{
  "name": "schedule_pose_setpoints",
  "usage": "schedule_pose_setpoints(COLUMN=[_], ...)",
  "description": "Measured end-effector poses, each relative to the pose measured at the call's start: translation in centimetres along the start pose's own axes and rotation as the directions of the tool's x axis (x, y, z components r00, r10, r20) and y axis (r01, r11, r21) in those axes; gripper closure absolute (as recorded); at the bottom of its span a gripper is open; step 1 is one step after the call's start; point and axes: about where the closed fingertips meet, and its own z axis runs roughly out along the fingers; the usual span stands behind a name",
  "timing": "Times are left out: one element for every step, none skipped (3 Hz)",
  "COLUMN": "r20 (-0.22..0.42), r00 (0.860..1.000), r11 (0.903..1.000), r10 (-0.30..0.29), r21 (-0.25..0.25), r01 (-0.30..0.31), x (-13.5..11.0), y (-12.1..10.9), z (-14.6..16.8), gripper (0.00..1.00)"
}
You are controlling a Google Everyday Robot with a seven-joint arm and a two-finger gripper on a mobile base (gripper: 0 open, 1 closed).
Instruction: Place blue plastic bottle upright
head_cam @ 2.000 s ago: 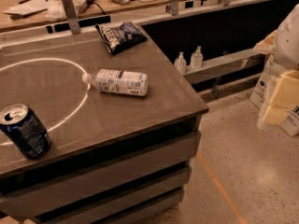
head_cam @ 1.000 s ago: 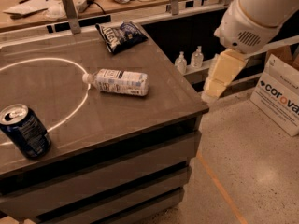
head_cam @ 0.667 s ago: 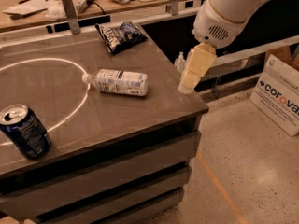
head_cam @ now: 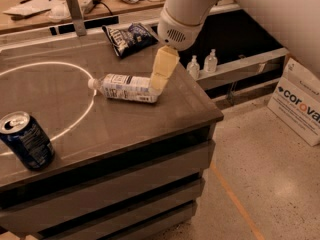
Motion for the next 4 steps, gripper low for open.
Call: schedule_pose_setpoints(r20=[-0.012, -0.01, -0.011, -0.003], r00=[1.0, 0.999, 0.997, 0.994], r11=[0.9995, 0.9959, 0.9891, 0.9807], r10=[-0.017, -0.043, -0.072, -0.108], r21=[-0.027, -0.08, -0.13, -0.164], r01=[0.017, 0.042, 0.07, 0.106], x=[-3.0, -5.9, -8.1, -10.2], y=[0.5, 2.3, 4.5, 5.9], z=[2.6, 5.2, 7.6, 9.7], gripper=[0.0, 0.0, 0.0, 0.0])
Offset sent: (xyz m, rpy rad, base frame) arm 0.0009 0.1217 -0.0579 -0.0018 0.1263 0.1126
